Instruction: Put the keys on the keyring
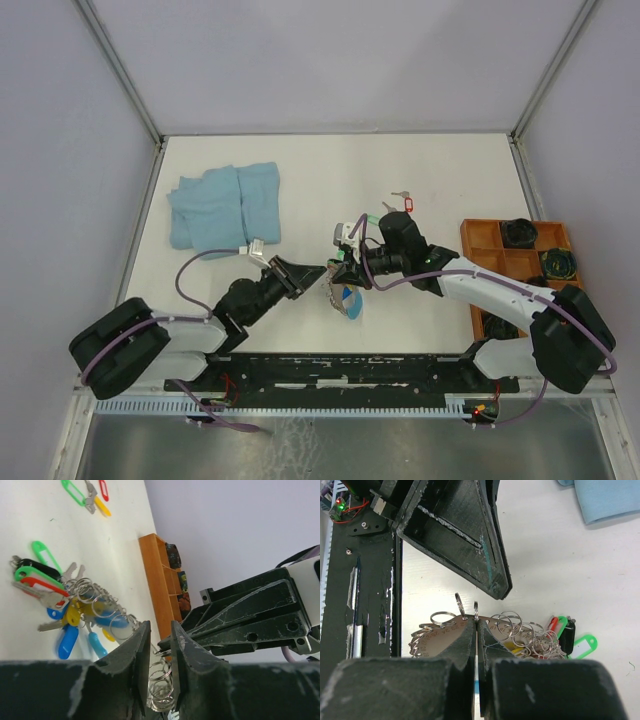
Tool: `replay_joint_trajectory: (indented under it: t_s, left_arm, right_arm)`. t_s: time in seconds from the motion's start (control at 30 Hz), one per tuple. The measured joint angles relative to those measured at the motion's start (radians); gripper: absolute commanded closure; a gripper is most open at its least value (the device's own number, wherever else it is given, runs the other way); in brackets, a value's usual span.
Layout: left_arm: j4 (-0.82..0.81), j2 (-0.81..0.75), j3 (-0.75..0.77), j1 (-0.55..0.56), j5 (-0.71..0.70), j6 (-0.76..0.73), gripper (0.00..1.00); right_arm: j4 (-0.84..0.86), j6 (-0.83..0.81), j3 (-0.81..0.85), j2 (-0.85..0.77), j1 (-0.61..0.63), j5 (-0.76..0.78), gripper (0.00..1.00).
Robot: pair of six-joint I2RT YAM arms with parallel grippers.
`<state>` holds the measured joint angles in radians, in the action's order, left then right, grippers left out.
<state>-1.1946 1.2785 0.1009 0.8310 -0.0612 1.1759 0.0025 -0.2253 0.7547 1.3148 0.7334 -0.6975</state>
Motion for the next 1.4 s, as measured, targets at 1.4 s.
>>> replay_joint_trajectory:
  t_s: [1.4]
  left_arm:
    - [0.392, -0.045, 0.134, -0.033, 0.117, 0.043, 0.92]
  right_arm:
    - [-0.003, -0.007, 0.0, -0.005, 0.0, -0.021, 0.98]
